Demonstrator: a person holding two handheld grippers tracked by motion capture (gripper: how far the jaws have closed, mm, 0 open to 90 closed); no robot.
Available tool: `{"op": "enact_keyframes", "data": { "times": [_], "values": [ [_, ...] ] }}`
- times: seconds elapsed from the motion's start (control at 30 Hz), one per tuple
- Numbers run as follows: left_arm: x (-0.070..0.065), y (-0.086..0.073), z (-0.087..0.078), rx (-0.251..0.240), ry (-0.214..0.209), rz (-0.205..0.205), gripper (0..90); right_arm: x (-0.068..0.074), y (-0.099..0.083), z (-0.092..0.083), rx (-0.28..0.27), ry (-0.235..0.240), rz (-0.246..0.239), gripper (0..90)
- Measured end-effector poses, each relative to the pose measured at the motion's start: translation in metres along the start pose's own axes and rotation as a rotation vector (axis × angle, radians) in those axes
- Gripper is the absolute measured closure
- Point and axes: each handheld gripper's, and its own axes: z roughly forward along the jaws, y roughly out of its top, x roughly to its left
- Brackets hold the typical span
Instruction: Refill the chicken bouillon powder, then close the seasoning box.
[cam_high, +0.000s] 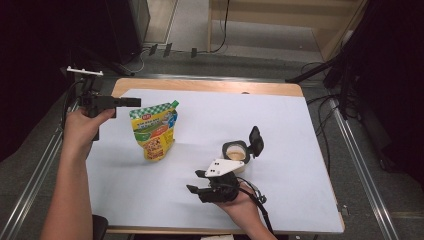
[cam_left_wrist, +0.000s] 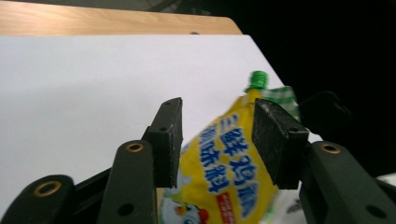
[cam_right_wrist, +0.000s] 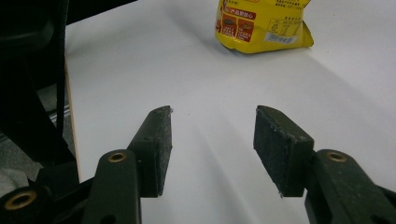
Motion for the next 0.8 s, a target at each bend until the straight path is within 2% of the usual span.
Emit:
{"op": "enact_keyframes", "data": {
  "times": [0.13,0.23,0.43,0.6,0.8],
  "values": [
    [0.009,-0.004,0.006,-0.012,0.017,-0.003,52.4,-0.001,0.002,-0.005,-0.006,0.000,0.008,48.9],
    [0.015,-0.008,0.011,-0.001,0.031,-0.017,50.0,-0.003,0.004,-0.009,-0.008,0.002,0.015,49.4],
    [0.023,-0.013,0.021,0.027,0.023,-0.037,46.5,-0.009,0.008,-0.020,-0.019,-0.008,0.036,50.7],
    [0.027,-0.016,0.024,0.026,0.024,-0.037,43.7,-0.016,0.010,-0.029,-0.030,-0.024,0.053,51.7],
    [0.030,-0.020,0.031,0.052,0.014,-0.037,42.6,-0.022,0.012,-0.039,-0.032,-0.043,0.066,53.2]
  ]
}}
